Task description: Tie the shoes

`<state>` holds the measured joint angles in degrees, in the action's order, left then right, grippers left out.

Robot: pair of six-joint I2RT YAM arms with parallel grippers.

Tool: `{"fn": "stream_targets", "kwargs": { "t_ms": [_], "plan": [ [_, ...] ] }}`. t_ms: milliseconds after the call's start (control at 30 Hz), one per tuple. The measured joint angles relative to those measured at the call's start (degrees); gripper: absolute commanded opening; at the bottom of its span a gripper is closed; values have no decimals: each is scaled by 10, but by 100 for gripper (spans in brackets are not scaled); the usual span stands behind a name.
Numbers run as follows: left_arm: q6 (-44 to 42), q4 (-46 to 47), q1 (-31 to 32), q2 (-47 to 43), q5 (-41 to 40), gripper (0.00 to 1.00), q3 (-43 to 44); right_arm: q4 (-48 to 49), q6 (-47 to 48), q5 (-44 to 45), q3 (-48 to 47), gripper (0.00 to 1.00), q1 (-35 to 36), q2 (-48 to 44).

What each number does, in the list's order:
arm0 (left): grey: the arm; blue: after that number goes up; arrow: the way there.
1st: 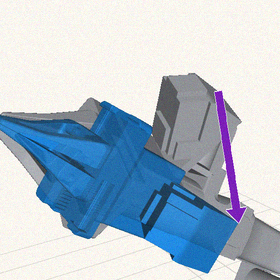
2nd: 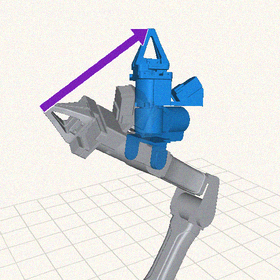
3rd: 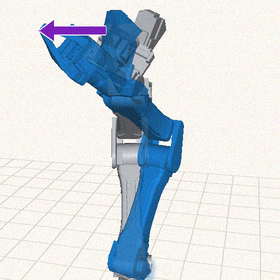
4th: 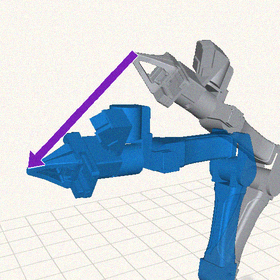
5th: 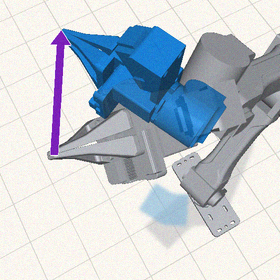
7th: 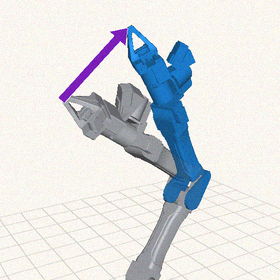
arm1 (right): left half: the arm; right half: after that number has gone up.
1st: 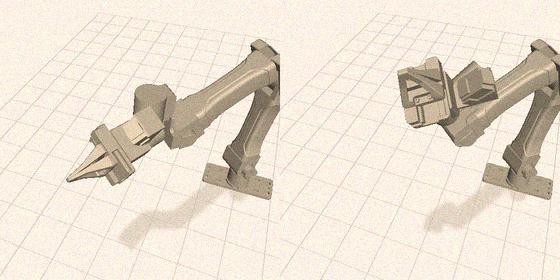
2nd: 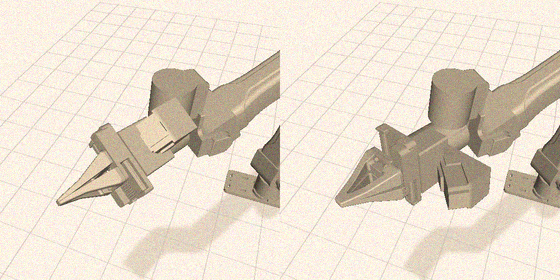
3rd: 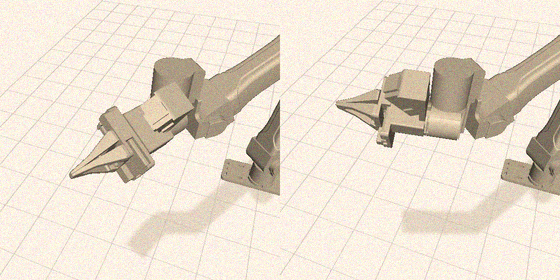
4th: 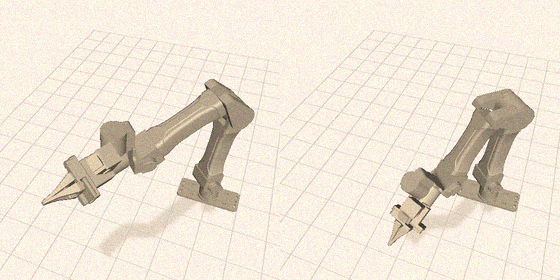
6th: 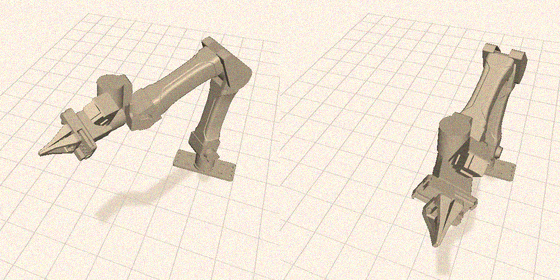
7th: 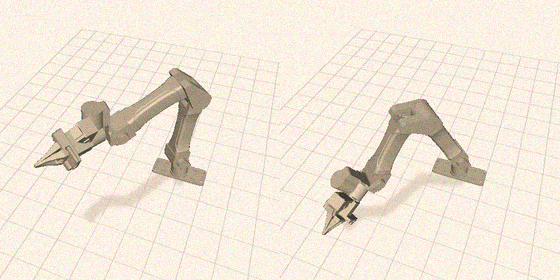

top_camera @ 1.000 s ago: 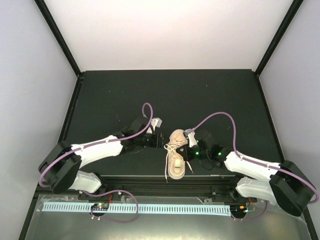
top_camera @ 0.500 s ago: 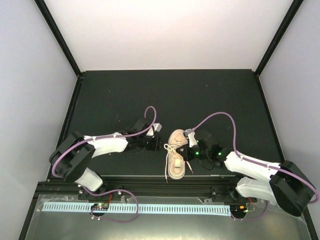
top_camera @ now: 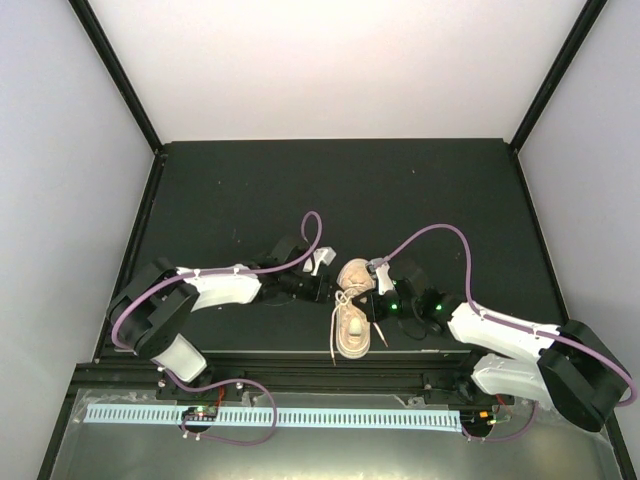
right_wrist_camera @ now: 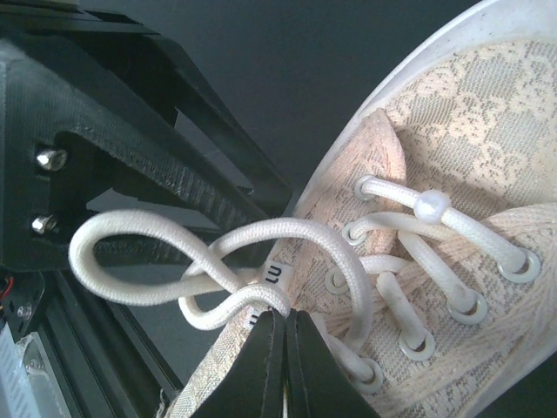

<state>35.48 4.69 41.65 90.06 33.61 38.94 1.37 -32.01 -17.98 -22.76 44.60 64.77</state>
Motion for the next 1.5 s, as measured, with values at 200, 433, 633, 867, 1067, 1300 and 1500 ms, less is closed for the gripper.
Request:
{"fn": "stream_targets", "kwargs": {
  "t_ms": [200, 433, 633, 867, 1067, 1300, 1500],
  "plan": [
    [-4, 14, 5, 1, 7, 32, 0, 0, 0, 0, 0, 2, 0, 3],
    [-4, 32, 5, 12, 8, 32, 6, -2, -10, 11, 0, 2, 0, 1],
    [-7, 41, 5, 28, 17, 32, 16, -11, -15, 24, 0, 2, 0, -19],
    [-9, 49, 5, 31, 22, 32, 18, -35, -14, 35, -6, 2, 0, -36],
    [-9, 53, 5, 31, 25, 32, 18, -42, -12, 44, -10, 2, 0, -38],
    [-9, 57, 5, 34, 29, 33, 18, -32, -11, 44, -10, 2, 0, -7],
    [-9, 68, 5, 35, 45, 34, 18, -25, -11, 44, -9, 2, 0, 0]
  ]
}}
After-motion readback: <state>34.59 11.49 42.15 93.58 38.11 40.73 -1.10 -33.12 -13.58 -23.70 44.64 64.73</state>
